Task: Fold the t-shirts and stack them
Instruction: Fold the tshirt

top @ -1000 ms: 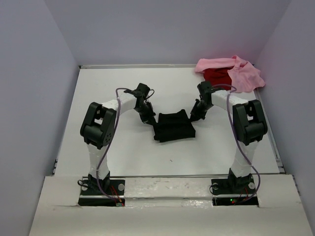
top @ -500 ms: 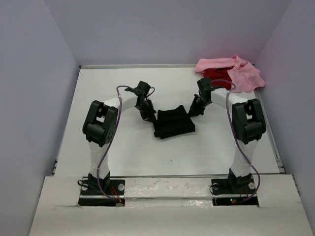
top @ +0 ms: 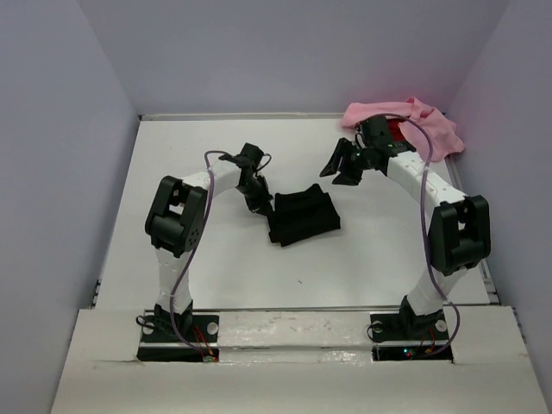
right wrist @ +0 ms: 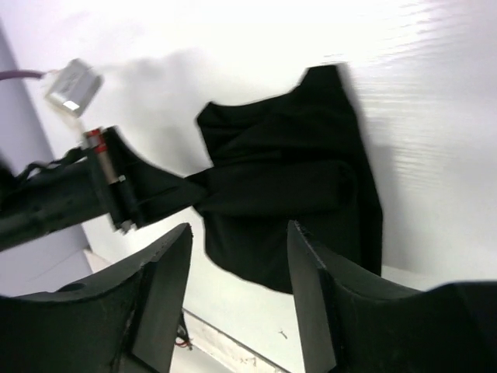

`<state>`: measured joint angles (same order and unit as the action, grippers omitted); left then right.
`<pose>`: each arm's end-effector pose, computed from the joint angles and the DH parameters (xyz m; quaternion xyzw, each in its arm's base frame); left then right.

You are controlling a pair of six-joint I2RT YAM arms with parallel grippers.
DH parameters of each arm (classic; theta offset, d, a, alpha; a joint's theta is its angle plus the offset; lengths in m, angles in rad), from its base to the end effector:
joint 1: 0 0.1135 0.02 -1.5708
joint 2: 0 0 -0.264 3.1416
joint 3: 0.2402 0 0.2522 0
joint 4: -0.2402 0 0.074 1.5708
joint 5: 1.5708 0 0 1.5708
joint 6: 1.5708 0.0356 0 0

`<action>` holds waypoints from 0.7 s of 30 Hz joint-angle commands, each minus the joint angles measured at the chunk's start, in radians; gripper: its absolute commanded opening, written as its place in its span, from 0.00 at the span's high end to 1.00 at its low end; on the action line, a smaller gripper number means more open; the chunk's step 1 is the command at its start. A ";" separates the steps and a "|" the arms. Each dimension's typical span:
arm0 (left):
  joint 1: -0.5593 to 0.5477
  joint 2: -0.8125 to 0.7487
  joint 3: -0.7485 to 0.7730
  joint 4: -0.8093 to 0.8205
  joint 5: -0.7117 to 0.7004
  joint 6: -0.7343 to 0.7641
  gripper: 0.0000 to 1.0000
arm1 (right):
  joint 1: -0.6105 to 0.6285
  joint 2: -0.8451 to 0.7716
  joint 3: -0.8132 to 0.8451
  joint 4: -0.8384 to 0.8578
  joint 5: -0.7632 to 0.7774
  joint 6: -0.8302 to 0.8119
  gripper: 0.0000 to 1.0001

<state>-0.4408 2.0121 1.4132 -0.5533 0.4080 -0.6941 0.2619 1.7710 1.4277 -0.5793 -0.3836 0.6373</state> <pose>0.3668 -0.1887 0.1662 -0.0792 0.9555 -0.2765 0.0651 0.3713 0.1133 0.2610 0.1140 0.9255 0.2986 0.2030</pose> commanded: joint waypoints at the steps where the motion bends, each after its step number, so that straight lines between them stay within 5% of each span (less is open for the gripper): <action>1: 0.008 -0.009 -0.013 -0.014 0.005 0.025 1.00 | -0.006 -0.097 -0.021 0.016 -0.105 -0.033 0.39; 6: 0.007 -0.009 -0.014 -0.014 0.008 0.028 1.00 | -0.006 -0.165 -0.137 0.050 -0.222 0.002 0.43; 8: 0.008 -0.009 -0.017 -0.014 0.008 0.028 1.00 | -0.006 -0.171 -0.196 0.064 -0.238 0.016 0.71; 9: 0.008 -0.010 -0.019 -0.013 0.008 0.028 1.00 | -0.006 -0.168 -0.213 0.074 -0.241 0.024 1.00; 21: 0.007 -0.018 -0.019 -0.016 0.011 0.024 1.00 | 0.046 -0.081 -0.279 0.206 -0.284 0.074 1.00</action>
<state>-0.4366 2.0121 1.3964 -0.5499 0.4091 -0.6876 0.2810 1.6676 1.1301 -0.4648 -0.6327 0.6941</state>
